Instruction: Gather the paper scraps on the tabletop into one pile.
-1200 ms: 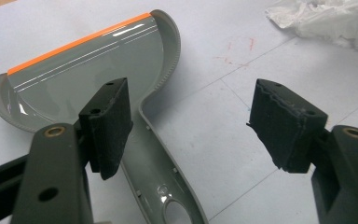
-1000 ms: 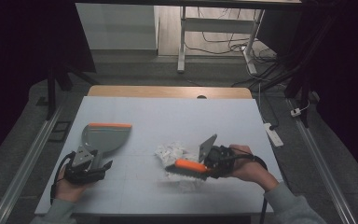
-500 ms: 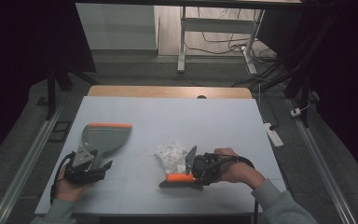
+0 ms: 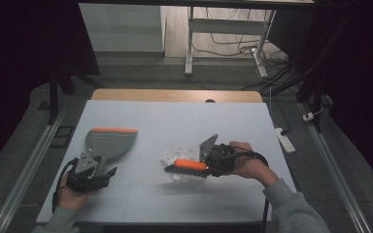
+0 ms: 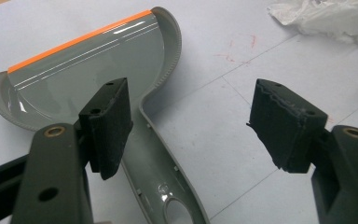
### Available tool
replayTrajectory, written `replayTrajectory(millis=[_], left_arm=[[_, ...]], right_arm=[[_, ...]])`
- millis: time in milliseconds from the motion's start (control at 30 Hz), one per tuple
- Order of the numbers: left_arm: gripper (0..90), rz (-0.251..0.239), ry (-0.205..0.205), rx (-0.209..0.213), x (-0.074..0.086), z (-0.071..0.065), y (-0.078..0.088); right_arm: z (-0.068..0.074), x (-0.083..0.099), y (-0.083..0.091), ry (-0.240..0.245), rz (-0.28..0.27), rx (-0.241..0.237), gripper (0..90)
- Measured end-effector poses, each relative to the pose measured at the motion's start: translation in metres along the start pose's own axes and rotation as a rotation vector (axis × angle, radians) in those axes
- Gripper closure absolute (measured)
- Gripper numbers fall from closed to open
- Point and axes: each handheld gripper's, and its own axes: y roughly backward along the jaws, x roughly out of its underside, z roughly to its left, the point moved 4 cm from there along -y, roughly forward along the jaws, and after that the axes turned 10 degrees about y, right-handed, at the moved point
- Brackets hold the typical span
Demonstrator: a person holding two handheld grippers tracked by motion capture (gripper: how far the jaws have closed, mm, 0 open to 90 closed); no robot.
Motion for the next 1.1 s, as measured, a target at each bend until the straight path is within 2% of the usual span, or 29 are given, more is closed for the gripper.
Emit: replayTrajectory(millis=[67,167,300,367,400,433,533,600,667,900,1000,1033,1100], left_arm=[[30.2,-0.001,-0.002,0.0,0.0,0.0,0.0],[30.2,-0.004,-0.003,0.002,-0.001,-0.001,0.0],[30.2,-0.004,-0.003,0.003,-0.001,-0.002,0.0],[30.2,-0.003,-0.002,0.004,-0.001,-0.002,0.001],[30.2,-0.005,-0.001,0.004,-0.001,-0.002,0.001],[30.2,-0.006,-0.002,0.005,-0.001,-0.002,0.001],[30.2,-0.007,-0.002,0.005,-0.001,-0.002,0.001],[30.2,-0.004,-0.005,0.006,-0.001,-0.002,0.0],[30.2,-0.005,-0.005,0.005,-0.001,-0.002,0.001],[30.2,-0.002,-0.004,0.001,0.0,-0.002,0.0],[30.2,-0.001,-0.004,0.0,0.0,-0.002,0.0],[30.1,-0.001,-0.004,0.001,0.0,-0.002,0.0],[30.2,0.002,-0.006,0.002,0.0,-0.002,0.0]], right_arm=[[-0.002,0.006,0.011,-0.082,-0.035,0.039,70.6],[-0.007,0.016,0.022,-0.278,-0.057,0.082,70.6],[-0.009,0.031,0.021,-0.533,-0.021,0.103,70.6],[-0.011,0.04,0.015,-0.607,0.027,0.123,70.6],[-0.012,0.045,0.011,-0.66,0.047,0.135,70.6],[-0.012,0.05,0.006,-0.718,0.06,0.124,70.6],[-0.012,0.059,-0.007,-0.803,0.065,0.098,70.6],[-0.012,0.058,-0.014,-0.828,0.056,0.08,70.7],[-0.015,0.054,-0.018,-0.837,0.027,0.093,70.7],[-0.028,0.027,-0.034,-0.796,-0.089,0.097,70.6],[-0.032,0.023,-0.029,-0.782,-0.135,0.123,70.7],[-0.032,0.023,-0.024,-0.785,-0.157,0.117,70.7],[-0.032,0.026,-0.011,-0.774,-0.186,0.152,70.6]])
